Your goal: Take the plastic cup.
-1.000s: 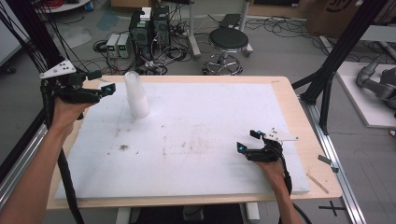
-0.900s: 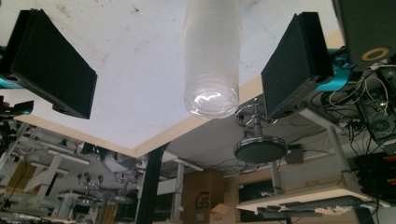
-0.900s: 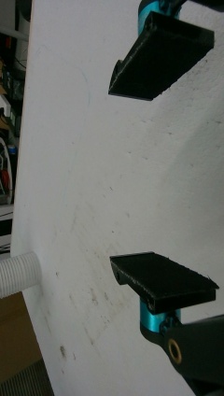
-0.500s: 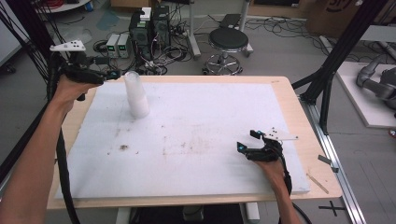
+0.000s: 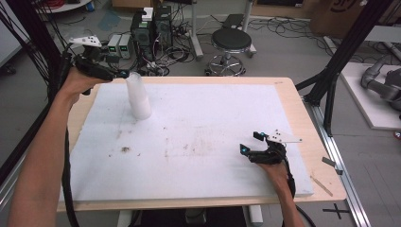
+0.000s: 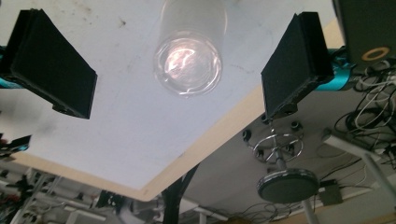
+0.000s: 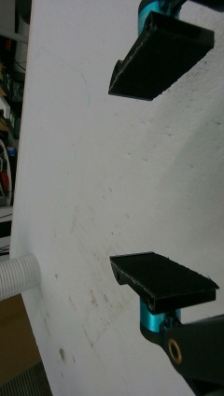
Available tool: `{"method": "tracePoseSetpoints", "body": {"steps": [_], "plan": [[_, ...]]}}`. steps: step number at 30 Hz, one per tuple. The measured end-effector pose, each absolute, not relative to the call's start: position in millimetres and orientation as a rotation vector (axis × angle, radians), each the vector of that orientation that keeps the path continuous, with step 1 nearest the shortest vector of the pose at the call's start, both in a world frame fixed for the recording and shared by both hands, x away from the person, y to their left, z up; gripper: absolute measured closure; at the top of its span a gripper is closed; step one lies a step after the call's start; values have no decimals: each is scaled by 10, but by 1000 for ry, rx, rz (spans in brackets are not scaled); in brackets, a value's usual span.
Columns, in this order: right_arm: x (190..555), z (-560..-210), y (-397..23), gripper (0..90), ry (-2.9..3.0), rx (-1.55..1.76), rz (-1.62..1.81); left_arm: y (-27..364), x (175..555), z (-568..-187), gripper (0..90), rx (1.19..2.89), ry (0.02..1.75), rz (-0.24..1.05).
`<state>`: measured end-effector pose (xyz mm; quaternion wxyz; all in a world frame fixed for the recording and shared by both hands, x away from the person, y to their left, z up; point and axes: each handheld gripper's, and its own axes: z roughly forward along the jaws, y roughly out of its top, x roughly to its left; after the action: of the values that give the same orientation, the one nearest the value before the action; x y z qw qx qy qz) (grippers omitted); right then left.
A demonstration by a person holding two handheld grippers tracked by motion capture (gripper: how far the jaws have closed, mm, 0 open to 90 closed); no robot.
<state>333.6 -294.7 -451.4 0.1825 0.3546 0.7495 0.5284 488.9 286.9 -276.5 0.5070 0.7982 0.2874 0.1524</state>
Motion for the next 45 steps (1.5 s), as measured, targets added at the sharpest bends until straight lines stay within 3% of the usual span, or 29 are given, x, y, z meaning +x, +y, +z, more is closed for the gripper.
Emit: {"method": "tracePoseSetpoints", "body": {"steps": [21, 45], "plan": [[3338, -4513, -2951, 153, 2120, 1005, 1499, 2579, 5126, -3053, 109, 2094, 747, 314], [3341, -4513, -2952, 153, 2122, 1010, 1501, 2502, 5158, -3237, 164, 2183, 818, 294]]}}
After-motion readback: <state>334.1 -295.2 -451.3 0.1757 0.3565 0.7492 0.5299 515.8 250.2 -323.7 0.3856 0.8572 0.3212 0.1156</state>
